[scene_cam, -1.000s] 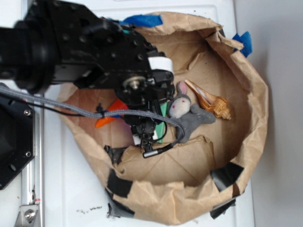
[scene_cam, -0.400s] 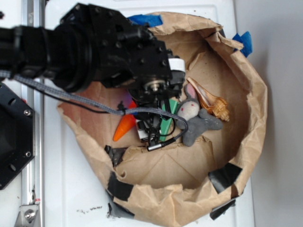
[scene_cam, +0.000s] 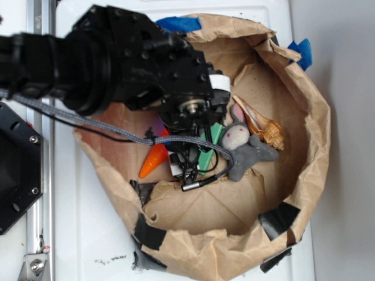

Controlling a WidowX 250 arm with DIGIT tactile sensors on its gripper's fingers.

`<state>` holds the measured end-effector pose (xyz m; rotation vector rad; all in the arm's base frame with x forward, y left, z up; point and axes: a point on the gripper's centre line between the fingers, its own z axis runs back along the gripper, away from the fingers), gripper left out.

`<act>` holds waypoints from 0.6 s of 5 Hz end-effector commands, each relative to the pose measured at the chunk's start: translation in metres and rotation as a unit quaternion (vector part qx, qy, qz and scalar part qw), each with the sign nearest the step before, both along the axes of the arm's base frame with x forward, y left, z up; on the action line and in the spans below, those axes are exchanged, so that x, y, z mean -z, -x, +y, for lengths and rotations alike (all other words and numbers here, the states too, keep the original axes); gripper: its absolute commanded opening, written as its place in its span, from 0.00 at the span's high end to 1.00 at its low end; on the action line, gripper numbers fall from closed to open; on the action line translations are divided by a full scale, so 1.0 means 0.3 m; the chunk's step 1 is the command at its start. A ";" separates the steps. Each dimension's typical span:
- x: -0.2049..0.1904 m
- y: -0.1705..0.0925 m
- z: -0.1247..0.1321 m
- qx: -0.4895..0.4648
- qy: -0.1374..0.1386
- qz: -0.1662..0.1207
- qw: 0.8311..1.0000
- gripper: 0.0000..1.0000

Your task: Grab the carrot.

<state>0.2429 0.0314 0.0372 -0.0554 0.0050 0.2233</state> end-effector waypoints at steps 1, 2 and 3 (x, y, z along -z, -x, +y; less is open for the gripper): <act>-0.010 0.006 0.003 -0.002 -0.003 -0.011 1.000 0.00; 0.035 -0.015 -0.006 -0.008 -0.009 0.012 1.000 0.00; 0.045 -0.028 -0.006 -0.005 -0.014 0.019 1.000 0.00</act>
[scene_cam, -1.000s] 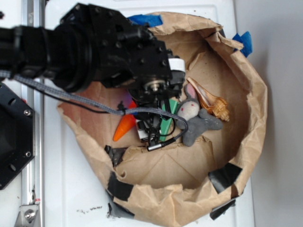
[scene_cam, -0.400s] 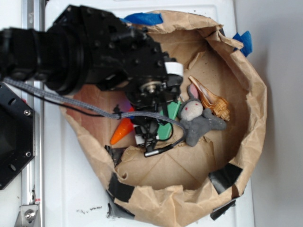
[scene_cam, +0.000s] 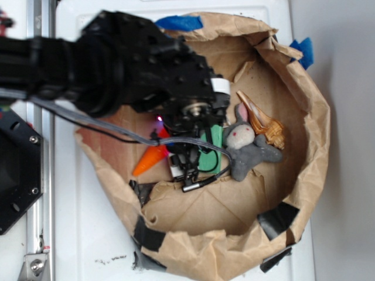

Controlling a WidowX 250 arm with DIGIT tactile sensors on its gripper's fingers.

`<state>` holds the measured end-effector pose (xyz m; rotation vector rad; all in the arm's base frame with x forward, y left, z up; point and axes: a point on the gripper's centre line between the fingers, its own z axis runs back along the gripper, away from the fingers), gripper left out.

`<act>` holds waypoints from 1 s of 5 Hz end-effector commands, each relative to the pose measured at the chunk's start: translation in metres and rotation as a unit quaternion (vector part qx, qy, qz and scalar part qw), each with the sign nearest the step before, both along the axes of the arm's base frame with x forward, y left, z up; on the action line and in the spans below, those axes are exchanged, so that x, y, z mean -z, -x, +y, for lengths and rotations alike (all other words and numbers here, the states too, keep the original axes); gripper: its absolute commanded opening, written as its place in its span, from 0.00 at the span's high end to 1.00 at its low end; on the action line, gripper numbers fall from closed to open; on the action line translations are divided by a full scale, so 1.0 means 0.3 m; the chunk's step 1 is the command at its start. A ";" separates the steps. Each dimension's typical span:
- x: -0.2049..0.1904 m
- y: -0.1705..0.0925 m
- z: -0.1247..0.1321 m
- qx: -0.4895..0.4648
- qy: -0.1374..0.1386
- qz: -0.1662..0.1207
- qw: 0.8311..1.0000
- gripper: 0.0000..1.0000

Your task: Grab the carrot.

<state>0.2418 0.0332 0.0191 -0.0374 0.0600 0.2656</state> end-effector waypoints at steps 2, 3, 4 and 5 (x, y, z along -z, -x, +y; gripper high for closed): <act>-0.027 -0.038 -0.004 0.003 0.003 -0.020 1.000 1.00; -0.034 -0.040 -0.004 0.006 0.001 -0.025 1.000 1.00; -0.042 -0.041 -0.003 0.005 0.003 -0.027 1.000 1.00; -0.076 -0.040 0.004 0.005 0.016 -0.038 0.999 1.00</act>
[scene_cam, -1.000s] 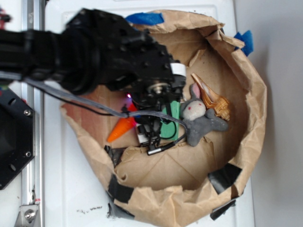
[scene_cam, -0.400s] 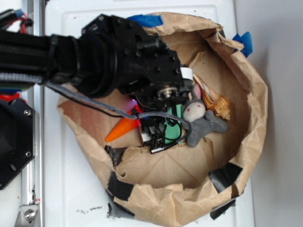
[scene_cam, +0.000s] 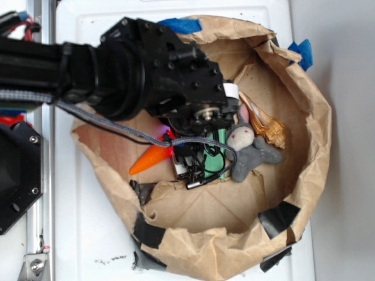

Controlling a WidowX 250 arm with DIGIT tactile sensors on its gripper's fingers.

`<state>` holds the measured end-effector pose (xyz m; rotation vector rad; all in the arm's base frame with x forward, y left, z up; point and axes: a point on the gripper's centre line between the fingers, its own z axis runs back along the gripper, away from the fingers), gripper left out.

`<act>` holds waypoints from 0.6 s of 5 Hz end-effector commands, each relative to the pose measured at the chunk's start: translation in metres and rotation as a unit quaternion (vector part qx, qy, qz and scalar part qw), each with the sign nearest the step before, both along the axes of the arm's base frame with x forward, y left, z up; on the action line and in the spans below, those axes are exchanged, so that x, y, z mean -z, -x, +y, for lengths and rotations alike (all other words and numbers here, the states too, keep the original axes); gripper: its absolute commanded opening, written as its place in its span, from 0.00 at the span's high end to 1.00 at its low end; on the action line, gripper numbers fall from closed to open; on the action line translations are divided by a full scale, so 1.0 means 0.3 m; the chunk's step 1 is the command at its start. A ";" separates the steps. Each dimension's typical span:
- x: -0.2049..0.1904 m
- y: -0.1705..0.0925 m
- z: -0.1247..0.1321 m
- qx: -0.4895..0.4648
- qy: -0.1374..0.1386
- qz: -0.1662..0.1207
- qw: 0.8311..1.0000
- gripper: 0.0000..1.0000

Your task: Grab the carrot.

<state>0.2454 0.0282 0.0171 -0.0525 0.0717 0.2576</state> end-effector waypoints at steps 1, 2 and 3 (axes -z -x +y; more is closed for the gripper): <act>-0.244 -0.010 0.019 -0.003 0.007 -0.081 0.997 1.00; -0.409 -0.017 0.022 -0.016 0.040 -0.085 0.996 1.00; -0.505 -0.039 -0.011 0.007 0.023 -0.089 0.996 1.00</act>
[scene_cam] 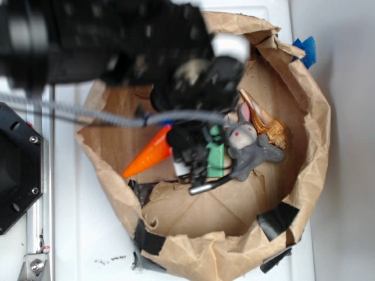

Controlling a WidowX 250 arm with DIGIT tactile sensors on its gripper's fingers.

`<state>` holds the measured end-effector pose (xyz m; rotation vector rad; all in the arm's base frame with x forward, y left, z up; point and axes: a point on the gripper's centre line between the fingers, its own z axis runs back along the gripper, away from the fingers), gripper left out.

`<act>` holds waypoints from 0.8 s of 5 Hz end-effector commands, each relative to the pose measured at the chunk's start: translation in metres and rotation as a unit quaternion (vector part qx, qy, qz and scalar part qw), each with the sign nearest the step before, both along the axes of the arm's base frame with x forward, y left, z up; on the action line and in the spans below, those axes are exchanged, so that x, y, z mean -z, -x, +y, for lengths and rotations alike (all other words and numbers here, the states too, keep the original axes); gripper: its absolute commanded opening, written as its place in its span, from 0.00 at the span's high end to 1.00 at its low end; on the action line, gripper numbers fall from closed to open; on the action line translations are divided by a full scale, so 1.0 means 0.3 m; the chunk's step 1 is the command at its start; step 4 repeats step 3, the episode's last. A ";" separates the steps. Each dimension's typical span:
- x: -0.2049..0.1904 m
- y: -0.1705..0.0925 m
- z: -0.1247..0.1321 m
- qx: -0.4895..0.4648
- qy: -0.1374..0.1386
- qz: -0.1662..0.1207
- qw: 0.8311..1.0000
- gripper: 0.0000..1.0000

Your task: Grab the carrot.

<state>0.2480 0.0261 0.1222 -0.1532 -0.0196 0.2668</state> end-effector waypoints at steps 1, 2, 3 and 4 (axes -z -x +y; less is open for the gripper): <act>-0.198 -0.050 -0.023 0.027 -0.040 -0.053 0.997 1.00; -0.200 -0.050 -0.029 0.032 -0.043 -0.063 0.997 1.00; -0.195 -0.050 -0.030 0.033 -0.040 -0.062 0.997 1.00; -0.195 -0.050 -0.030 0.033 -0.040 -0.062 0.997 1.00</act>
